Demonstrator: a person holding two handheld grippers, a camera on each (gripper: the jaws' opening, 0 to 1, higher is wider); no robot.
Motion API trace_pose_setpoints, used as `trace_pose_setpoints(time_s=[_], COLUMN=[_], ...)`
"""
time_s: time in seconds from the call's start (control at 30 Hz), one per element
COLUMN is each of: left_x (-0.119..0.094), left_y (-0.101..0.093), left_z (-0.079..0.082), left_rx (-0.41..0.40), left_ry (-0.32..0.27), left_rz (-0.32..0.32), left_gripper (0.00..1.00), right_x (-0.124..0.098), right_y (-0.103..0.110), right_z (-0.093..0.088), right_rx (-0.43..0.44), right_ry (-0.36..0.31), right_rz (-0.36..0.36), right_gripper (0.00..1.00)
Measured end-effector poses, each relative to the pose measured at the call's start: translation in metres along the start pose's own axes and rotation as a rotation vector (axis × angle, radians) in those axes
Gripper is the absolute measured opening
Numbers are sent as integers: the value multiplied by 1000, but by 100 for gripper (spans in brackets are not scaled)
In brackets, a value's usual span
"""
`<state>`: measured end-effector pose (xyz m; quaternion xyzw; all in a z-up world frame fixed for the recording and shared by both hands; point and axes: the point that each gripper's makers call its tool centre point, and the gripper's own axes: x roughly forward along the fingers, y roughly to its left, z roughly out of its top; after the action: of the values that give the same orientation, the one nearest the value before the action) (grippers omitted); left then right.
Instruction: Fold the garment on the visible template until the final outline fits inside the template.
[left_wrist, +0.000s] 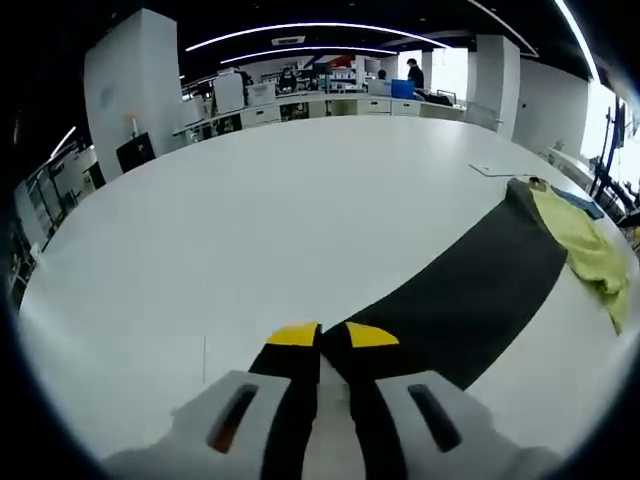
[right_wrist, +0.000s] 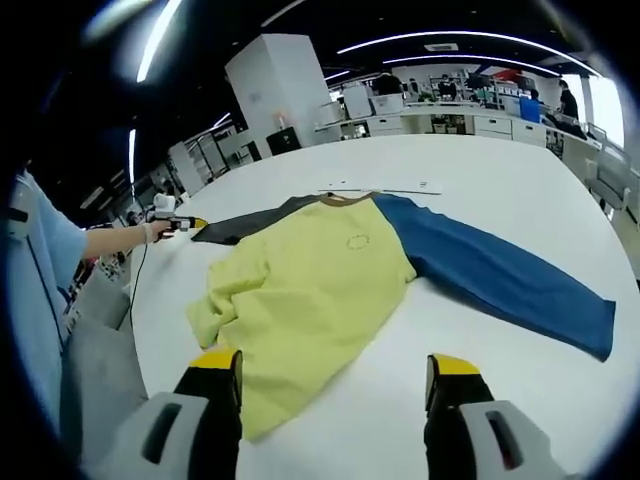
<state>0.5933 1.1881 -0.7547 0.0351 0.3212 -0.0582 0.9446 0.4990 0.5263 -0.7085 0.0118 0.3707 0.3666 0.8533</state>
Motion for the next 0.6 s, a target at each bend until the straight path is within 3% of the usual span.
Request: trace_pose_setpoints(time_s=[0.17, 0.37, 0.6], left_x=[-5, -8, -17], left_y=[-11, -26, -45], left_z=[11, 15, 24], left_rx=[64, 43, 50], left_ry=[-43, -37, -49], left_rz=[-41, -97, -160], left_gripper=[65, 99, 99], right_x=[2, 0, -11], right_y=[3, 6, -3], right_z=[0, -2, 7], right_rx=[3, 8, 3], right_ry=[-6, -7, -50], right_rz=[6, 15, -20], right_gripper=[75, 79, 89])
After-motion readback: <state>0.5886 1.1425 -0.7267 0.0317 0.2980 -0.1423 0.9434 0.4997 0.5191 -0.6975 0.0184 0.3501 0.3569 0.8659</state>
